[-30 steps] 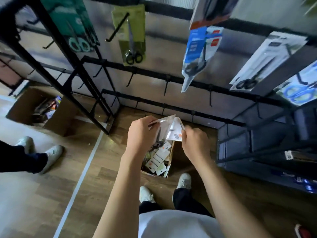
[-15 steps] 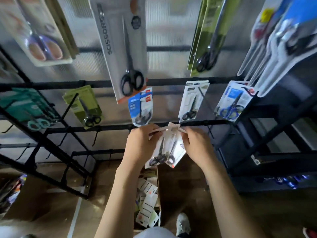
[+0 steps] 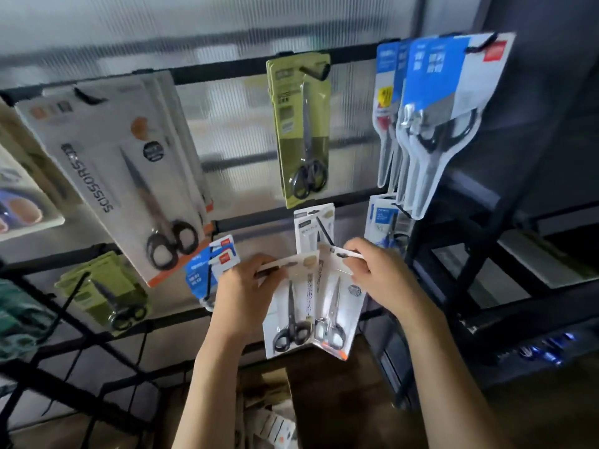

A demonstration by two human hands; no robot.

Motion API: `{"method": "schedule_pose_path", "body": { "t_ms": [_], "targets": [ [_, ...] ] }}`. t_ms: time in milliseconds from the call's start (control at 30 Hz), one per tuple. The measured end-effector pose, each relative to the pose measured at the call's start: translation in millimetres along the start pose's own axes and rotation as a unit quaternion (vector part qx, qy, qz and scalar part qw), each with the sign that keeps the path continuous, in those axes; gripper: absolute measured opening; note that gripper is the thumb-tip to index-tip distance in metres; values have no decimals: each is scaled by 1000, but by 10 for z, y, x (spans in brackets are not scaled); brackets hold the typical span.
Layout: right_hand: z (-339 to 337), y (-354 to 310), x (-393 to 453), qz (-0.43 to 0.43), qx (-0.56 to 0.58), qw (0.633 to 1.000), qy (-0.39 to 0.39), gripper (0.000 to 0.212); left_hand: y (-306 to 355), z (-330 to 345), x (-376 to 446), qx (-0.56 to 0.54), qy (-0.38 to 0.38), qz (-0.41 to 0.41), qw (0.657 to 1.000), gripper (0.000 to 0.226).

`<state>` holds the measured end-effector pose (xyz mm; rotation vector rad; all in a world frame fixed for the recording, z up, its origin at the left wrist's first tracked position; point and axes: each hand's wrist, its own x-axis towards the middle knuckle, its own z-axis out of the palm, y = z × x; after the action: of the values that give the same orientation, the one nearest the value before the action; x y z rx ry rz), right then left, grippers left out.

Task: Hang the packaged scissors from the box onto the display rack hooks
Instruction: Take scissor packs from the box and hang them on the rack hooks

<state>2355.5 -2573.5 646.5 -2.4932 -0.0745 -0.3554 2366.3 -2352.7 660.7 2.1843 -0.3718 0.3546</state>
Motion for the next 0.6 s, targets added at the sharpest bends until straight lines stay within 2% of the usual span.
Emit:
{"method": "schedule_pose_path", "body": {
  "t_ms": [200,367,600],
  "targets": [
    [-56,212,58,5,80,994,-73,13,-50,249,80,4,-11,3,1000,6],
    [-72,296,107,17,125,986,-105,24,-32,368,136,2,-31,19,999,6],
    [-83,339,170,7,160,978,-132,30,-87,437,197,-39,-60,-6,997,11]
  ]
}}
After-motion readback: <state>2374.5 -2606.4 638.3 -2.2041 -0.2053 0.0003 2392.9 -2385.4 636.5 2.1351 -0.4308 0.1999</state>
